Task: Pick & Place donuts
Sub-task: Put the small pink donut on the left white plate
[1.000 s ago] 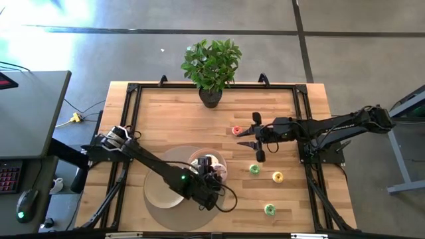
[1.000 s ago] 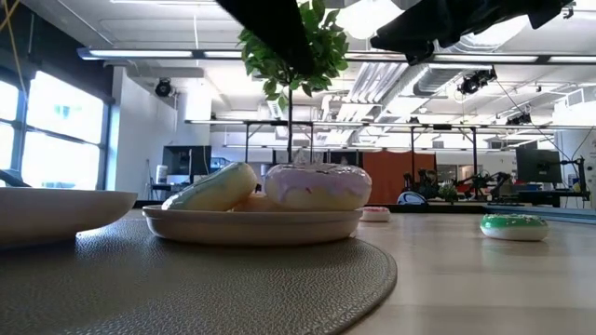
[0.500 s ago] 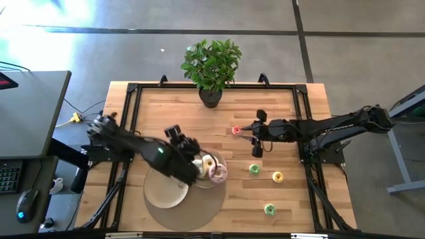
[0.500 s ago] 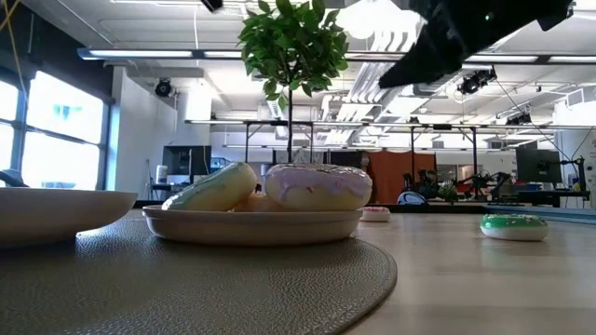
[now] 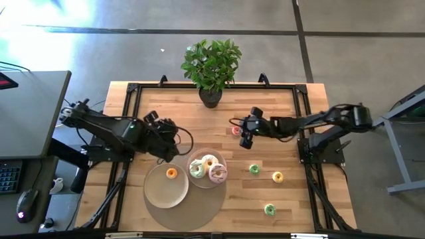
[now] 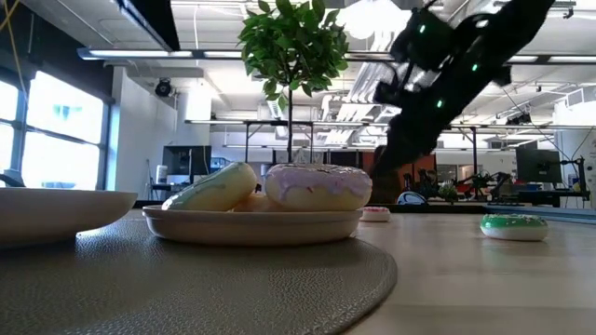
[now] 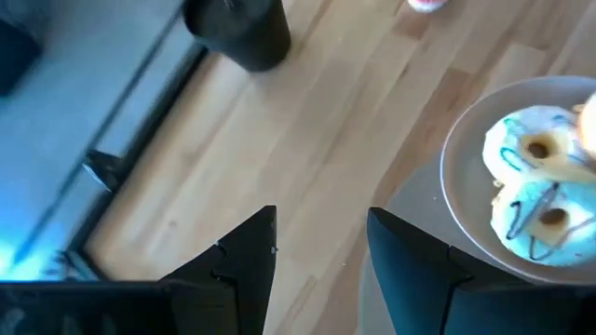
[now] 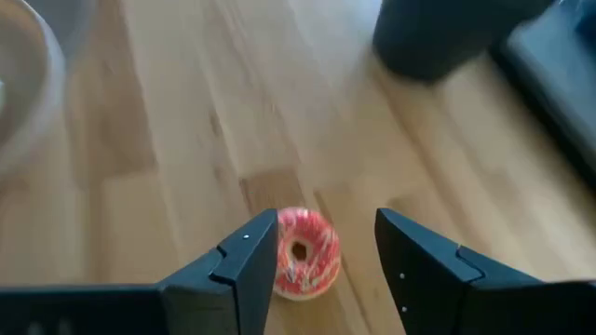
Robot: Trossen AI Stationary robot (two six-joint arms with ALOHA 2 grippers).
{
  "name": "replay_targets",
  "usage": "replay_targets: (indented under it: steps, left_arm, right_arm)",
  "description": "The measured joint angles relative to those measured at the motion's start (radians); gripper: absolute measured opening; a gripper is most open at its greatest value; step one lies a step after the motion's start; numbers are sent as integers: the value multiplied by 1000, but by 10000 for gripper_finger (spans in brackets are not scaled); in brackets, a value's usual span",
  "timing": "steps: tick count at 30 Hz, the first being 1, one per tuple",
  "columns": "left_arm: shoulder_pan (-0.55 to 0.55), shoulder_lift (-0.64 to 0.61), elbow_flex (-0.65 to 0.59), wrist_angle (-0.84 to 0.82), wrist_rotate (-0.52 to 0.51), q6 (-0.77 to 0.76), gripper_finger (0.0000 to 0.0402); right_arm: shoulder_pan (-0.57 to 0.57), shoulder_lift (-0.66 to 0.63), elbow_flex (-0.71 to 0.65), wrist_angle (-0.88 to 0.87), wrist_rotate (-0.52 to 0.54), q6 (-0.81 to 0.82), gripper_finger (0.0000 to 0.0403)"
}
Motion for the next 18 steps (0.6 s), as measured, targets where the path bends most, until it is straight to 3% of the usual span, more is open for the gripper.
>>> replay_targets:
  steps: [6,12,18]
  left_arm:
    - [17,-82,-218,192,25,28,166]
    - [36,-96,-329,316,61,38,166]
    - [35,-98,-362,346,30,29,166]
  right_arm:
    - [-42,148,0,96,-81,10,169]
    - [-50,202,2,126,-100,15,148]
    - [-49,200,4,139,-104,39,64]
